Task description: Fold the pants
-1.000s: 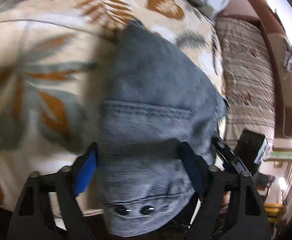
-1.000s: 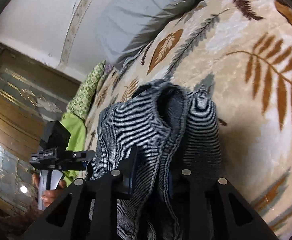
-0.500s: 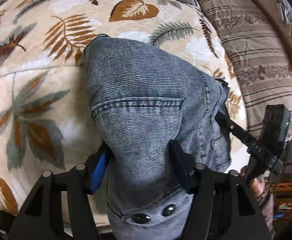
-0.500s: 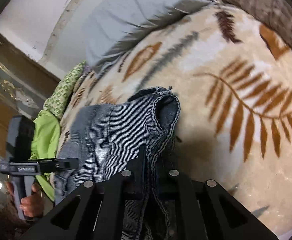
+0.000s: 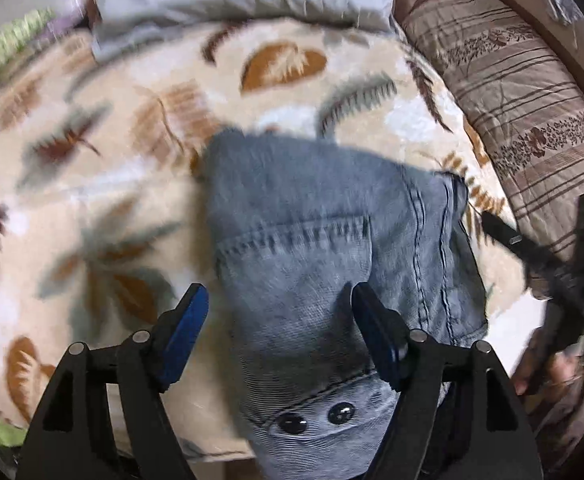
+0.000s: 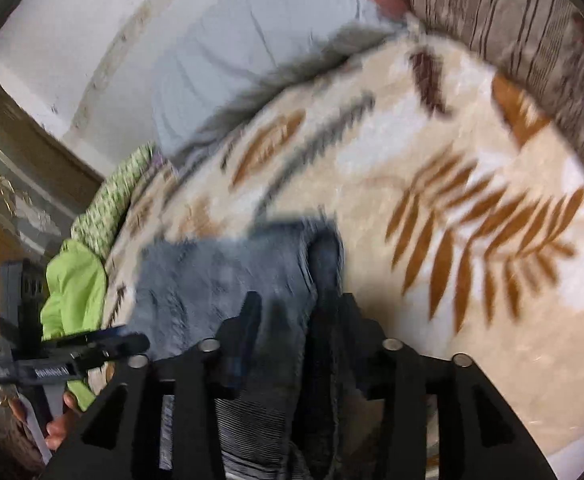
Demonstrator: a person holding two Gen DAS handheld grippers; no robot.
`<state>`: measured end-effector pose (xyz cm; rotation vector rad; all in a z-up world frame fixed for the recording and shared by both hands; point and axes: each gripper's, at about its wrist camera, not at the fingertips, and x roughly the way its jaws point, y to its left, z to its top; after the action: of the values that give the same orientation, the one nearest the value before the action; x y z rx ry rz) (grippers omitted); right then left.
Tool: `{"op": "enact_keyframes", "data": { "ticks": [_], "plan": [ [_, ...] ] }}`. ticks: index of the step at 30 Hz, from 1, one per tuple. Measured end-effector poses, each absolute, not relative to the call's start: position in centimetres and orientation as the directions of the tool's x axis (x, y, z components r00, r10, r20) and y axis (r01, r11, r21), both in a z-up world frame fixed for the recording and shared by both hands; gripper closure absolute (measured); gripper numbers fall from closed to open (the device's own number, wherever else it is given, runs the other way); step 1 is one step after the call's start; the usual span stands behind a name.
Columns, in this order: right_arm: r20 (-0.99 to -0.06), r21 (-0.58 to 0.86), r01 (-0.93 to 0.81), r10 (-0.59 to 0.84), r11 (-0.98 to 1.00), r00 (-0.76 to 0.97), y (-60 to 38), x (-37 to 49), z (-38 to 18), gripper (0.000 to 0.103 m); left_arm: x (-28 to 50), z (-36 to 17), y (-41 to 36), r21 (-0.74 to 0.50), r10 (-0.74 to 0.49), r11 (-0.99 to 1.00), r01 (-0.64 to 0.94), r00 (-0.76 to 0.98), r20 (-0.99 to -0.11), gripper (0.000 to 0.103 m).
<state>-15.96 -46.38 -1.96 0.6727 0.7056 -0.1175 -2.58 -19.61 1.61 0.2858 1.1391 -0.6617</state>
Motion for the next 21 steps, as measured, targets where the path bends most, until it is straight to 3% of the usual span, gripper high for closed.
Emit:
{"op": "enact_keyframes", "data": {
  "ticks": [1, 7, 11, 16, 18, 21],
  "plan": [
    [-0.62, 0.528, 0.309, 0.11, 0.791, 0.776, -46.3, -15.9, -1.2, 0.041, -2.5, 2.0, -19.6, -0.095, -0.334, 0.78, 0.619, 0.282, -0.899, 0.026],
    [-0.613, 0.467, 0.216, 0.138, 0.857, 0.778, -44.0, -13.1, -0.2, 0.041, -1.0, 1.4, -20.2, -0.083, -0.31, 0.796, 0.6, 0.285, -0.907, 0.026],
    [-0.656, 0.431, 0.193, 0.159, 0.881, 0.738, -43.1, -11.4, -2.0, 0.055, 0.0, 0.5, -21.4, -0.066, -0.284, 0.805, 0.59, 0.285, -0.916, 0.026],
    [-0.699, 0.453, 0.236, 0.178, 0.86, 0.693, -44.9, -10.7, -5.7, 0.056, 1.7, -1.9, -22.5, -0.089, -0.265, 0.825, 0.558, 0.243, -0.933, 0.016],
    [-0.691, 0.459, 0.232, 0.18, 0.857, 0.7, -45.2, -10.6, -6.3, 0.056, 2.4, -2.8, -22.5, -0.101, -0.26, 0.836, 0.54, 0.227, -0.938, 0.005],
    [-0.697, 0.452, 0.232, 0.179, 0.861, 0.695, -45.2, -10.3, -6.4, 0.055, 4.1, -4.1, -21.7, -0.191, -0.292, 0.855, 0.481, 0.143, -0.946, 0.002]
  ]
}}
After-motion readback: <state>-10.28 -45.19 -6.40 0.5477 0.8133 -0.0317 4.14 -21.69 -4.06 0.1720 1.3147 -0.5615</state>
